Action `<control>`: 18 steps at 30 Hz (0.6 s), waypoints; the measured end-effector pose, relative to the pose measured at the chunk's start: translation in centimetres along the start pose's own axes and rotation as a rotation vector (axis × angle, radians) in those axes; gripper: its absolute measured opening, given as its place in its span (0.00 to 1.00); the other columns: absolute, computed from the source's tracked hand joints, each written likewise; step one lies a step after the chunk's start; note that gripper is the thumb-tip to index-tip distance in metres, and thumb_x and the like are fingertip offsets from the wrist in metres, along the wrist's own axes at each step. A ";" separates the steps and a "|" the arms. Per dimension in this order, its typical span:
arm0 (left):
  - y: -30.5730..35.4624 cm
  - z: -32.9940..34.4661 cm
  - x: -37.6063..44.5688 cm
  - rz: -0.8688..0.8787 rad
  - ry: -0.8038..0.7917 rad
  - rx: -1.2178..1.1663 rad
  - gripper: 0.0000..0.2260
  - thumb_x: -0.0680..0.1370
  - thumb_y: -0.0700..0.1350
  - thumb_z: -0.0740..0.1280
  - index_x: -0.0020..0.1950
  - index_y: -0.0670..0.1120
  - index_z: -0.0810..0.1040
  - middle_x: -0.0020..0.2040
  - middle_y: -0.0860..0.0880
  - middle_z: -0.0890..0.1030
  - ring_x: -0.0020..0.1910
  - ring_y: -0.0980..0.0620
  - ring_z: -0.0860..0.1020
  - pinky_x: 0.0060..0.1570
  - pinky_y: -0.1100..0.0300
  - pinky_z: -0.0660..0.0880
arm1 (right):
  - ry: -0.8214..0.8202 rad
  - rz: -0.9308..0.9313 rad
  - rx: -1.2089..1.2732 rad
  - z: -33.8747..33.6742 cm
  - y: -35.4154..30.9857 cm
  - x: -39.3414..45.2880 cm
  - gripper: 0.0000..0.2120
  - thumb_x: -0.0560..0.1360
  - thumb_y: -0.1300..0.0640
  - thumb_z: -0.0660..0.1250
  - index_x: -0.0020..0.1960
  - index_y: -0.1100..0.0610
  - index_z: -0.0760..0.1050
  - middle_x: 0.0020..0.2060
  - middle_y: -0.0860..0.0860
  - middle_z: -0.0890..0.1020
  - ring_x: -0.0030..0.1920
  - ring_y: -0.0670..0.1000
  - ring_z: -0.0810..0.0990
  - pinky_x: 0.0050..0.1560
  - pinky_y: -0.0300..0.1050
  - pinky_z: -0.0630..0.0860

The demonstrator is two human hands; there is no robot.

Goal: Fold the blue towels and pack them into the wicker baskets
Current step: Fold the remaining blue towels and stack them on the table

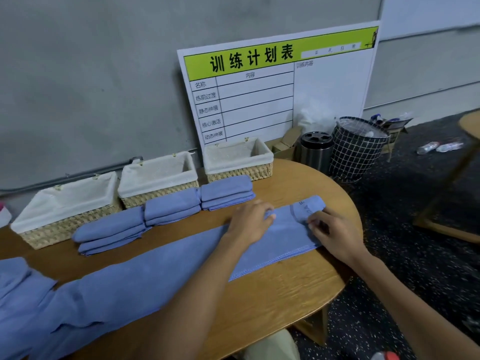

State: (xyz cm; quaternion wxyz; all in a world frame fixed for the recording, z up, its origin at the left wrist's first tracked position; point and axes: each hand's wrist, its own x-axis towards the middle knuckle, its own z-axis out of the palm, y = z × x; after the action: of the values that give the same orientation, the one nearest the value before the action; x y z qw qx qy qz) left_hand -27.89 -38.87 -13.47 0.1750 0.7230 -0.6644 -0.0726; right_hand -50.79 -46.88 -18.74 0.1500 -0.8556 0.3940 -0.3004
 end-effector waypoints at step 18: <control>4.0 4.8 11.7 0.154 -0.198 -0.655 0.08 0.80 0.41 0.67 0.51 0.53 0.71 0.38 0.44 0.79 0.37 0.51 0.74 0.41 0.53 0.70 | -0.112 0.270 0.219 -1.8 3.5 4.9 0.35 0.74 0.46 0.74 0.76 0.54 0.65 0.65 0.52 0.78 0.62 0.52 0.77 0.62 0.52 0.74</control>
State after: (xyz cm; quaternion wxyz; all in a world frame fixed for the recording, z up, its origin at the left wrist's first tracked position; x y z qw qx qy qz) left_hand -31.95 -51.41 -15.02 0.3376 0.5655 -0.6723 -0.3381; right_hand -51.51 -52.90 -17.15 0.3028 -0.7888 0.4613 -0.2707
